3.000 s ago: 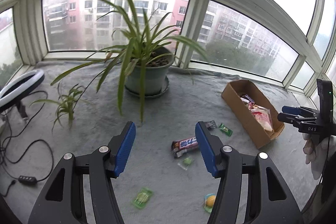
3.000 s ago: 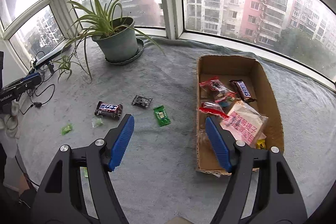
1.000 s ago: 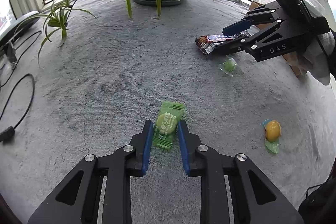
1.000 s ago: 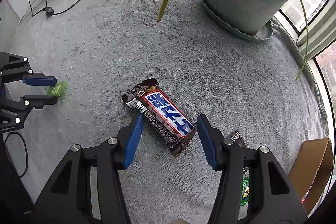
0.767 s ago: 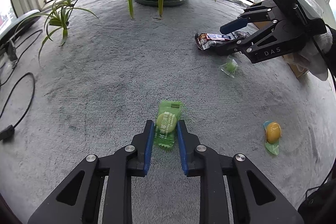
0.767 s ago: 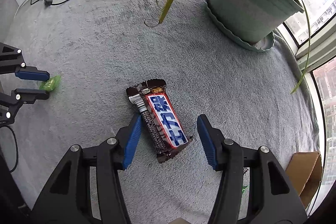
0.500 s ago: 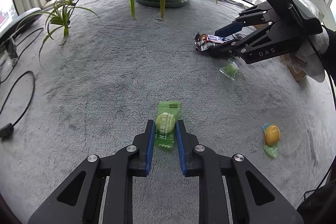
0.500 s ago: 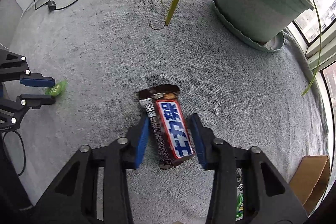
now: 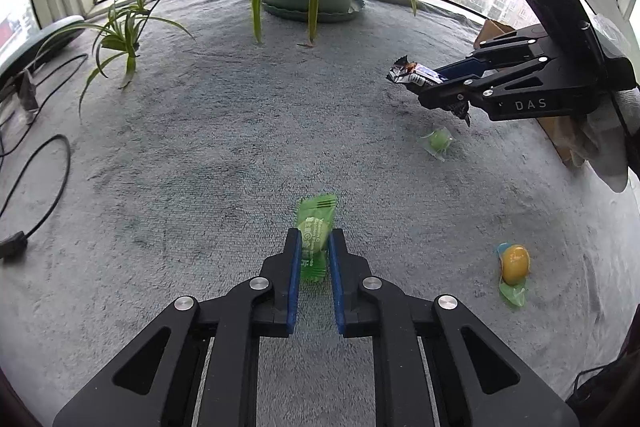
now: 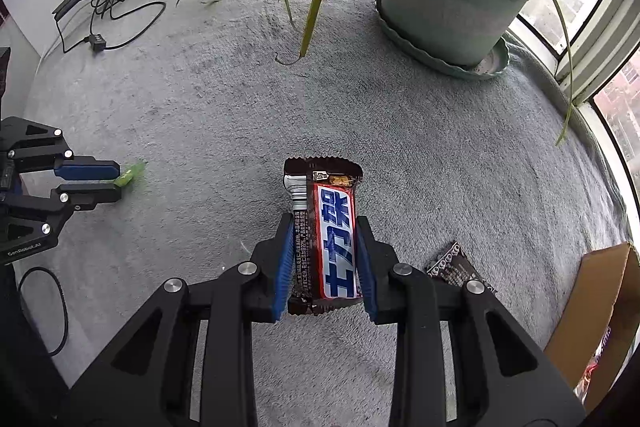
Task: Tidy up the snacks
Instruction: 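Carry the green candy and chocolate bar into the box and release both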
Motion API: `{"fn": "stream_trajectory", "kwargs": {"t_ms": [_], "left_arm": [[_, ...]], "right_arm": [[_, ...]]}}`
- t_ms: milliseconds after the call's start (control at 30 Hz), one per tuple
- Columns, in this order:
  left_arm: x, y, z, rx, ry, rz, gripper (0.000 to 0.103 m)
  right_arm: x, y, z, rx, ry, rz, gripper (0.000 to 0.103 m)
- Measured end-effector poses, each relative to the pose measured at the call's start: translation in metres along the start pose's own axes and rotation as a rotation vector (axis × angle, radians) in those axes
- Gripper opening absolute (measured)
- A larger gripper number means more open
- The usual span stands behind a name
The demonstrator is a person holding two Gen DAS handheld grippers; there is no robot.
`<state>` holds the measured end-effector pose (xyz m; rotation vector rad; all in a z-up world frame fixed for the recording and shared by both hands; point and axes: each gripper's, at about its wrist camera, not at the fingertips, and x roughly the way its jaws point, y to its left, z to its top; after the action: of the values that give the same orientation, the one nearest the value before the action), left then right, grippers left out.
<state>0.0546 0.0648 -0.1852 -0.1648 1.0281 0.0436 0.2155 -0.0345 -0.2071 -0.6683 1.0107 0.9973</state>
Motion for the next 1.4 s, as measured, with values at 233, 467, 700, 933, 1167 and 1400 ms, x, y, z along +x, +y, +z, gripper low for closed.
{"fn": "stream_trajectory", "kwargs": {"t_ms": [233, 467, 700, 933, 1167, 1400], "left_arm": [[0.003, 0.002, -0.001, -0.028, 0.008, 0.006, 0.020], [0.004, 0.002, 0.000, -0.043, -0.008, 0.002, 0.018], [-0.005, -0.001, -0.001, -0.041, -0.029, 0.006, 0.011], [0.000, 0.001, 0.002, -0.045, -0.011, 0.022, 0.015], [0.003, 0.004, 0.003, -0.056, 0.004, 0.020, 0.016], [0.004, 0.005, 0.003, -0.060, 0.026, 0.003, 0.026]], "right_arm": [[-0.004, -0.002, -0.006, 0.016, -0.002, -0.007, 0.030], [-0.018, -0.006, -0.011, 0.048, -0.038, -0.003, 0.030], [-0.034, -0.011, -0.020, 0.081, -0.069, 0.009, 0.030], [-0.037, -0.011, -0.027, 0.087, -0.067, -0.005, 0.030], [-0.042, -0.013, -0.031, 0.091, -0.071, -0.009, 0.030], [-0.042, -0.014, -0.033, 0.093, -0.066, -0.018, 0.030]]}}
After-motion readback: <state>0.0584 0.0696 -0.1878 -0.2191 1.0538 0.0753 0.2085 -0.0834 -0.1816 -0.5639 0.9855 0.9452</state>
